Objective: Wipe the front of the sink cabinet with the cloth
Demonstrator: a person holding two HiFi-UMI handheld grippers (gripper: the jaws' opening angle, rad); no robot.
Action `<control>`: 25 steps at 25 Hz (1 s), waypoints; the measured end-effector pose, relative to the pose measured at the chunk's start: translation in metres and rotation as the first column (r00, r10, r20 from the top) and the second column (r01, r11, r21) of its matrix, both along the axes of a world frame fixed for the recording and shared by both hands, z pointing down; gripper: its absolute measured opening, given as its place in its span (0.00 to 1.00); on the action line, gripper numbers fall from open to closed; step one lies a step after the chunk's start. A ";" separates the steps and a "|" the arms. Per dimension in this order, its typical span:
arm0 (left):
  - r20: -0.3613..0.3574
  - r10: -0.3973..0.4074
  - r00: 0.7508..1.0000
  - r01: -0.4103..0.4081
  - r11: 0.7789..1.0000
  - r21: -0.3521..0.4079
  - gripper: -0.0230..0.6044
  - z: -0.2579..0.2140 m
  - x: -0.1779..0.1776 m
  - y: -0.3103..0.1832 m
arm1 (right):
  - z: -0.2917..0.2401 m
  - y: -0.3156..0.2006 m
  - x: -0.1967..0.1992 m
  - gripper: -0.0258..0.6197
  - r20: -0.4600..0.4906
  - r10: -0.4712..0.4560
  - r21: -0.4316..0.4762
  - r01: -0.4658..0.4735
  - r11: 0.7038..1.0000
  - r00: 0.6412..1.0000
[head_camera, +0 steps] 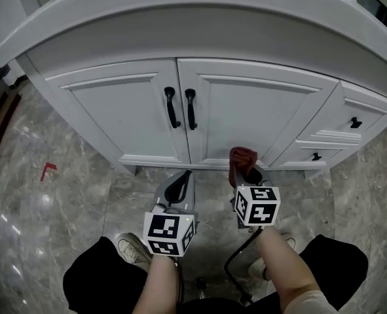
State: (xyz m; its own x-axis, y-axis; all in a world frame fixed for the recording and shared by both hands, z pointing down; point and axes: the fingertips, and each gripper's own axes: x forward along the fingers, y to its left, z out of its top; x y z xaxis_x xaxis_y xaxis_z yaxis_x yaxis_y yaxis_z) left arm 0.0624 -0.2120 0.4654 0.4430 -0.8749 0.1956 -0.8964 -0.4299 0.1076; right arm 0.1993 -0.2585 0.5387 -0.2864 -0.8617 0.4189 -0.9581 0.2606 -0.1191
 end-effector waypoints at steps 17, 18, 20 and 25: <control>0.033 -0.117 0.993 0.119 0.992 -0.047 0.04 0.032 -0.077 -0.014 | 0.061 -0.035 -0.127 0.17 0.039 -0.173 -0.056 0.175 0.983 0.984; 0.035 -0.109 0.993 0.111 0.993 -0.047 0.04 0.032 -0.073 -0.015 | 0.062 -0.035 -0.126 0.17 0.026 -0.181 -0.055 0.182 0.982 0.983; 0.034 -0.094 0.995 0.095 0.995 -0.037 0.04 0.030 -0.065 -0.018 | 0.063 -0.035 -0.119 0.17 0.005 -0.185 -0.057 0.185 0.981 0.983; 0.034 -0.048 0.998 0.049 0.998 -0.031 0.04 0.028 -0.039 -0.022 | 0.069 -0.035 -0.081 0.17 0.002 -0.120 -0.082 0.120 0.989 0.993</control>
State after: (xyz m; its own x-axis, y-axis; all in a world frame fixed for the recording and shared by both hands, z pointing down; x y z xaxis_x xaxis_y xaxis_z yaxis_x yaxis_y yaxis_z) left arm 0.0237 -0.2344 0.4934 0.3933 -0.8883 0.2372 -0.9194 -0.3829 0.0904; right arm 0.1179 -0.2935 0.6073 -0.3845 -0.7839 0.4875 -0.9208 0.3633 -0.1421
